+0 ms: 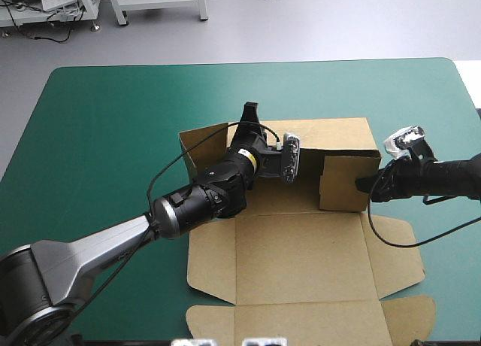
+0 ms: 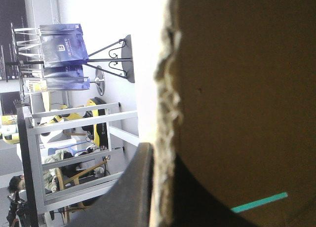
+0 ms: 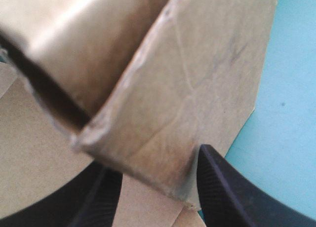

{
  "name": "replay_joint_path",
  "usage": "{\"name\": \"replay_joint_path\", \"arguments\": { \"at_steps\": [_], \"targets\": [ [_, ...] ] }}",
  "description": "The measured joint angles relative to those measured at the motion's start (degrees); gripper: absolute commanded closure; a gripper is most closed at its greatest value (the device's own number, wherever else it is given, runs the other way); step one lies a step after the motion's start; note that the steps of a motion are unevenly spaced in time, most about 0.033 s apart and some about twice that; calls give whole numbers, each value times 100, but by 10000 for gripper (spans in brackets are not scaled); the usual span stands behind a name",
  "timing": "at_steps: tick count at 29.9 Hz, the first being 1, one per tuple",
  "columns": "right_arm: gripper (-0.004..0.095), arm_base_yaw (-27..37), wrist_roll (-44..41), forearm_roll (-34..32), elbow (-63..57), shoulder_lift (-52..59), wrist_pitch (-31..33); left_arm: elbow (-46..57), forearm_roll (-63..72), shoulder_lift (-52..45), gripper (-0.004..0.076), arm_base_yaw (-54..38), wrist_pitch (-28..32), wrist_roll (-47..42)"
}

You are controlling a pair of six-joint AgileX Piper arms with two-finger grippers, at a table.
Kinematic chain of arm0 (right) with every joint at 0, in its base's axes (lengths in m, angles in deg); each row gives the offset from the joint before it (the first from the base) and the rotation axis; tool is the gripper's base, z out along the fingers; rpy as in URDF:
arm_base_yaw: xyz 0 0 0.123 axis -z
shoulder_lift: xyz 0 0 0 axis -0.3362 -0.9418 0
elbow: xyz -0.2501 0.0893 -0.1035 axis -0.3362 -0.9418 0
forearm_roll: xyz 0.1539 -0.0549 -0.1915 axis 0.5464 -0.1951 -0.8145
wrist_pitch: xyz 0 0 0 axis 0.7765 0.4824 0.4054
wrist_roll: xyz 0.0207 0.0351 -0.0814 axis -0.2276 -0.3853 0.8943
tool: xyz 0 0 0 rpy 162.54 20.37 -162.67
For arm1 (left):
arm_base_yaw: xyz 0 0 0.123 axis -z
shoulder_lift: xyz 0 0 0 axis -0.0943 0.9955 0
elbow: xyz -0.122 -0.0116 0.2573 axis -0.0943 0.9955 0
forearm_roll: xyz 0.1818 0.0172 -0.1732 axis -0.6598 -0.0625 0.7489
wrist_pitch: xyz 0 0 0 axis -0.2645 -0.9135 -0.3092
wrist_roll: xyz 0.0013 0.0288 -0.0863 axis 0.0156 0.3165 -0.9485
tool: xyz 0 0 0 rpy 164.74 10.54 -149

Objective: Fold the box

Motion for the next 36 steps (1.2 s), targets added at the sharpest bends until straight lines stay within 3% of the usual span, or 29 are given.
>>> {"name": "replay_joint_path", "arguments": {
  "at_steps": [10,13,20,25,28,34,36],
  "targets": [
    [496,-177,269,316,0,-79,-747,0,-17,7,729,0,-13,-6],
    [586,-177,432,620,0,-197,-774,-5,-23,8,729,0,-41,-26],
    [933,-178,840,1098,-6,-358,-929,-31,-39,27,729,-5,-137,-65],
    [912,-189,998,1091,-6,-358,-981,-31,-39,39,720,-5,-132,-67],
    [912,-198,1006,1085,-6,-358,-981,-31,-39,39,649,-5,-132,-67],
    [912,-198,1006,1091,-6,-360,-1024,8,162,39,362,-5,-34,-72],
    [912,-198,990,1135,-6,-371,-1073,34,262,39,310,-5,4,-99]
  ]
}}
